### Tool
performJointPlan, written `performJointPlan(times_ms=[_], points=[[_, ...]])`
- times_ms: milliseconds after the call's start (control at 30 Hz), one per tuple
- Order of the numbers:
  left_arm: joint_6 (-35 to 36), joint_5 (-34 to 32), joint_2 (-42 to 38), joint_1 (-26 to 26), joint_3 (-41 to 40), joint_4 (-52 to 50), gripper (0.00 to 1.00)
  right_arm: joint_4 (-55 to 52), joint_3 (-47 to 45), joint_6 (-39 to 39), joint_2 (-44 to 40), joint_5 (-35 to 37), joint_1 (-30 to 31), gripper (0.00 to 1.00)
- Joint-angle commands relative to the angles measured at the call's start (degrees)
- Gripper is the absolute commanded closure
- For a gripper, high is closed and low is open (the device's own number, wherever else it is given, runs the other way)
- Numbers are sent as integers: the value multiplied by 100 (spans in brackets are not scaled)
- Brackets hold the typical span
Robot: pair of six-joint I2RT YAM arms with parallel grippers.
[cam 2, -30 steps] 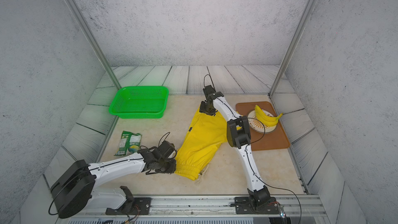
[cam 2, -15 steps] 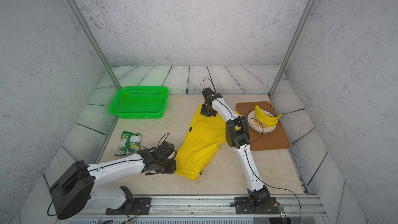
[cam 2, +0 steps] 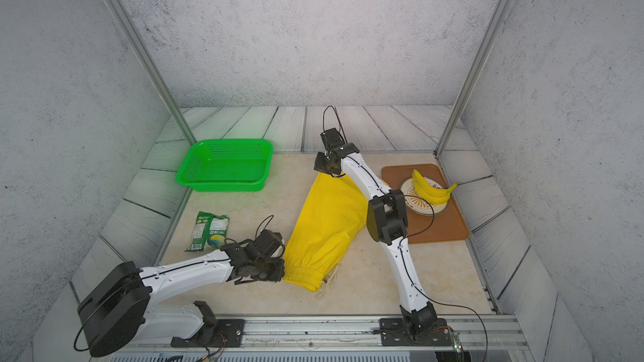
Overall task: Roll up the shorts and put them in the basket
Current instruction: Fold the shorts at the center of the board, then adjust the shorts at the center of the board.
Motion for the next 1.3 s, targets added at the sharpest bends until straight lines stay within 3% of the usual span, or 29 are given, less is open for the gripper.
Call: performJointPlan(times_ms=[0,33,100,167,267,367,567,767,867,1033,1267], points=[[114,395,280,-158,-306,-475,100,269,321,142,643,-252,-5,100],[101,394,293,-166,-307,-485,100,169,494,136,805,-251,1,99],[86,388,282,-166,-298,-524,100,-20,700,112,1002,-216,-1,76],[63,376,216,-166,-294,-564,100,-100,678,29,969,-70,5,60],[74,335,99,-159,-241,-684,98,-120,506,-160,673,19,-26,54],[105,221,-5,-160,-118,-875,90,-234,230,-443,164,184,-22,52],[-25,79,-133,-160,-36,-950,90,-528,-1317,-917,-1484,163,-25,51],[-62,39,50,-156,-22,-891,95,974,-5077,-803,-3719,-1073,212,53],[-90,78,121,-154,-58,-784,97,1575,-6445,-705,-4455,-1516,575,54],[-134,79,189,-157,-70,-668,100,2466,-7785,-473,-5024,-2073,1495,55],[-194,-39,184,-88,-15,-731,100,2856,-9226,85,-5232,-1402,1814,59]])
